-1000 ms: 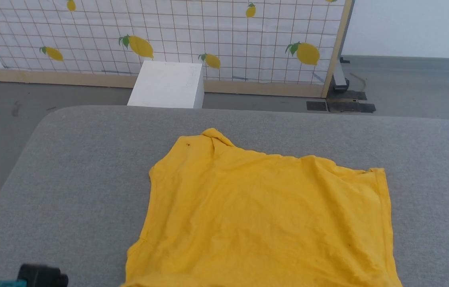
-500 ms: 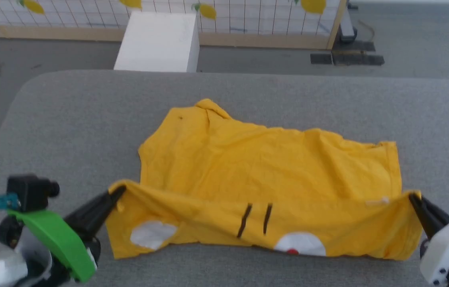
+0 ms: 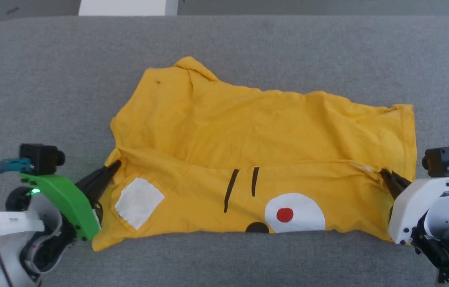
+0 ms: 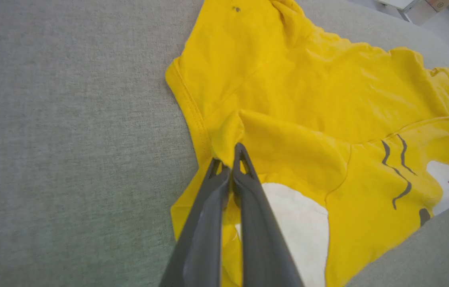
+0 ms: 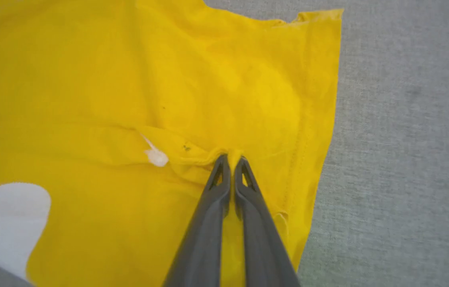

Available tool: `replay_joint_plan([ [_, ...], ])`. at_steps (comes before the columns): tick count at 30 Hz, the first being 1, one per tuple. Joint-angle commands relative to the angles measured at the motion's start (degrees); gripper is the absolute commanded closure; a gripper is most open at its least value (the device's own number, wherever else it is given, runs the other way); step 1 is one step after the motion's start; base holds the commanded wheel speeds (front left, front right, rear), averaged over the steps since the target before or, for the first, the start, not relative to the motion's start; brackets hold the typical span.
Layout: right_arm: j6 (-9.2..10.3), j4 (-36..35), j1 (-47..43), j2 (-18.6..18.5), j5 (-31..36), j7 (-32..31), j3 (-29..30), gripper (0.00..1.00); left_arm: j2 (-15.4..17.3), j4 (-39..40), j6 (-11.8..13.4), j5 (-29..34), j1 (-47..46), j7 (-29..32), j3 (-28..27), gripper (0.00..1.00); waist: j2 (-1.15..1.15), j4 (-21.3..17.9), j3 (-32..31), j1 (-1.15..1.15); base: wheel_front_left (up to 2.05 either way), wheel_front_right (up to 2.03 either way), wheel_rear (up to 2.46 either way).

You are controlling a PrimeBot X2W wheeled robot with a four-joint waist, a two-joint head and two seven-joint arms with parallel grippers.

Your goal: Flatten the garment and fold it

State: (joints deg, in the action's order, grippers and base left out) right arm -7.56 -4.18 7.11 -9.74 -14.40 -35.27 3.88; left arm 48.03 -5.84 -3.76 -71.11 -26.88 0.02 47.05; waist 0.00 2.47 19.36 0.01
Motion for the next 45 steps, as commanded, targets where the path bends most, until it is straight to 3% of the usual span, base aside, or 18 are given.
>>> replay_joint_plan([
  [1, 0.08, 1.2, 1.1, 0.2, 0.3, -0.2, 0.0, 1.0, -1.4, -1.8, -0.5, 0.8, -1.3, 0.7, 0.7, 1.0, 0.0, -0.4, 1.8, -0.01, 0.0, 0.0, 0.0],
  [7, 0.08, 4.0, 1.4, 0.4, 0.2, -0.9, 0.7, 1.0, -4.8, -8.2, -1.8, 1.2, -2.7, 2.7, 3.2, 1.0, 0.0, 0.1, 2.0, -0.01, 0.0, 0.0, 0.0],
  [9, 0.08, 4.7, 1.2, 0.6, 0.3, -1.5, 1.0, 0.76, -5.5, -9.6, -2.1, 1.0, -3.0, 2.9, 3.4, 1.0, 0.0, 0.1, 1.9, -0.01, 0.0, 0.0, 0.0],
  [10, 0.08, 4.9, 1.1, 0.7, 0.2, -1.9, 1.1, 0.59, -5.7, -10.1, -2.2, 0.7, -3.1, 2.9, 3.3, 1.0, 0.0, 0.1, 1.8, -0.01, 0.0, 0.0, 0.0],
  [11, 0.08, 4.8, 1.1, 1.0, 0.0, -2.2, 1.2, 0.31, -6.0, -10.6, -2.3, 0.2, -3.1, 2.6, 3.0, 0.94, 0.0, 0.1, 1.6, -0.01, 0.0, 0.0, 0.0],
  [12, 0.08, 4.7, 1.1, 1.2, -0.2, -2.1, 1.5, 0.0, -6.2, -10.8, -2.4, -0.2, -3.1, 2.3, 2.7, 0.72, 0.0, 0.1, 1.4, -0.01, 0.0, 0.0, 0.0],
  [13, 0.08, 4.3, 1.1, 1.4, -0.4, -2.0, 1.7, 0.0, -6.2, -10.9, -2.5, -0.5, -3.1, 1.8, 2.4, 0.54, 0.0, 0.1, 1.0, -0.01, 0.0, 0.0, 0.0],
  [14, 0.08, 3.9, 0.9, 1.5, -0.7, -2.0, 1.9, 0.0, -6.2, -10.7, -2.7, -0.8, -3.0, 1.4, 2.2, 0.22, 0.0, 0.1, 0.7, -0.01, 0.0, 0.0, 0.0],
  [15, 0.08, 3.2, 0.6, 1.6, -1.3, -1.8, 2.0, 0.0, -6.0, -10.2, -2.8, -1.2, -2.7, 0.8, 1.8, 0.0, 0.0, 0.1, 0.2, -0.01, 0.0, 0.0, 0.0],
  [19, 0.08, -1.1, -1.8, 1.2, -2.9, -0.8, 2.7, 0.0, -4.4, -6.9, -2.7, -2.0, -0.7, -2.2, 0.3, 0.0, 0.0, 0.4, -2.0, -0.01, 0.0, 0.0, 0.0],
  [23, 0.08, -7.6, -5.3, 1.1, -3.8, 1.9, 3.6, 0.0, -2.3, -1.8, -0.3, -1.8, 3.0, -8.0, -2.2, 0.0, 0.0, 0.7, -4.3, -0.01, 0.0, 0.0, 0.0],
  [26, 0.08, -11.9, -7.9, 1.9, -3.0, 6.3, 4.3, 0.0, -1.4, 2.3, 4.5, 0.0, 6.3, -13.4, -5.5, 0.0, 0.0, 1.0, -5.8, -0.01, 0.0, 0.0, 0.0],
  [29, 0.08, -13.9, -10.2, 2.8, -1.3, 10.4, 3.9, 0.0, -2.2, 5.9, 10.2, 4.1, 9.8, -14.9, -10.3, 0.0, 0.0, 1.2, -6.8, -0.01, 0.0, 0.0, 0.0],
  [32, 0.08, -14.4, -12.4, 4.0, 1.6, 15.7, 3.6, 0.0, -7.0, 10.7, 15.0, 11.6, 14.8, -15.0, -20.4, 0.0, 0.0, 1.6, -7.9, -0.01, 0.0, 0.0, 0.0],
  [34, 0.08, -14.4, -13.4, 5.0, 3.7, 19.7, 3.7, 0.0, -9.8, 13.7, 16.3, 18.1, 18.8, -15.0, -25.0, 0.0, 0.0, 1.8, -8.5, -0.01, 0.0, 0.0, 0.0],
  [37, 0.08, -13.6, -14.8, 6.1, 6.5, 25.6, 3.7, 0.0, -14.4, 16.9, 16.1, 25.6, 24.4, -15.0, -30.3, 0.0, 0.0, 2.0, -9.3, -0.01, 0.0, 0.0, 0.0],
  [41, 0.08, -11.9, -16.9, 6.8, 10.2, 32.7, 3.4, 0.0, -19.6, 18.1, 13.2, 33.3, 30.8, -15.0, -34.7, 0.0, 0.0, 2.1, -10.4, -0.01, 0.0, 0.0, 0.0],
  [45, 0.08, -9.4, -19.0, 6.8, 9.5, 37.7, 4.2, 0.0, -23.9, 17.8, 9.7, 38.1, 35.1, -15.0, -37.9, 0.0, 0.0, 2.1, -11.2, -0.01, 0.0, 0.0, 0.0],
])
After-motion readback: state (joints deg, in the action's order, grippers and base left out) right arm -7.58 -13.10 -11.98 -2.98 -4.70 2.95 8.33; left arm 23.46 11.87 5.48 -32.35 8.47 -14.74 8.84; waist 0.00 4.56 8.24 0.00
